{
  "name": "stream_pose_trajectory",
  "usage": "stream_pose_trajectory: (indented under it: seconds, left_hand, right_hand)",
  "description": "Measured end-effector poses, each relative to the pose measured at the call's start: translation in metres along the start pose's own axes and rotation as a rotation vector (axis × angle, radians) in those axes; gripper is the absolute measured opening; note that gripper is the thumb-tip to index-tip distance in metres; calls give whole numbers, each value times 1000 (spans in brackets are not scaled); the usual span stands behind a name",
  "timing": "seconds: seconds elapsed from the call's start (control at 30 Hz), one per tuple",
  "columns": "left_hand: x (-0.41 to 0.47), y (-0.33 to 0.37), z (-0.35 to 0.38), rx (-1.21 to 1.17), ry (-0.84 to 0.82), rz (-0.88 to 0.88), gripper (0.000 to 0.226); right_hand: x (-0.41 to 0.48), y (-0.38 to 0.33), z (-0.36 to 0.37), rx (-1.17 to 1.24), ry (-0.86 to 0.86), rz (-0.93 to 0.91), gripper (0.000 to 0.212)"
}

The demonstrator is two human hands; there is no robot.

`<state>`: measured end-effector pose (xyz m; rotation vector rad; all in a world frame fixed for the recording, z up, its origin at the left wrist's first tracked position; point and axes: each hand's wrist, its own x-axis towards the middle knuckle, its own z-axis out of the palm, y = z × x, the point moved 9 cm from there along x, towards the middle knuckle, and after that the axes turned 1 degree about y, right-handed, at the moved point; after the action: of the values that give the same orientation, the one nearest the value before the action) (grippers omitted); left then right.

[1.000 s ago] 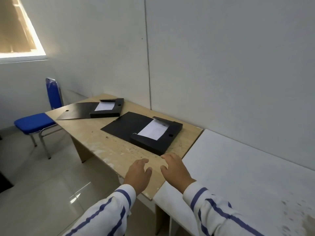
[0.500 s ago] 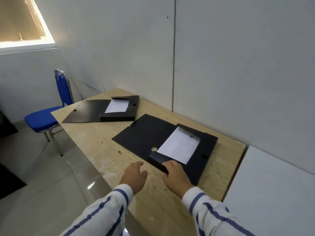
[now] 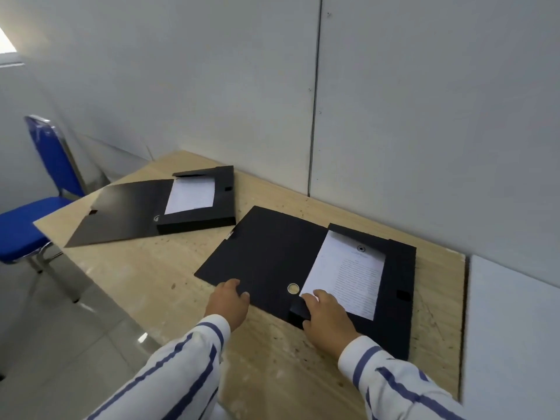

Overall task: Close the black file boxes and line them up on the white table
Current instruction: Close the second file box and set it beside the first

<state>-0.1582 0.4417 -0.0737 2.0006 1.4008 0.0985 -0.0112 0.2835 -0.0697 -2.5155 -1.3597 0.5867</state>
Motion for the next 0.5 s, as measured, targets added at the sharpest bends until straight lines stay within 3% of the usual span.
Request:
stream_pose_trajectory:
  seconds: [0.3,0.5]
  left_hand:
    - [93,-51,-33,123,-19,-68,56]
    - [124,-58,-38,203,-25,-66,47]
  right_hand:
    - [30,-23,29,-77,59,199,62]
    - [34,-20,39,-75,43,272,54]
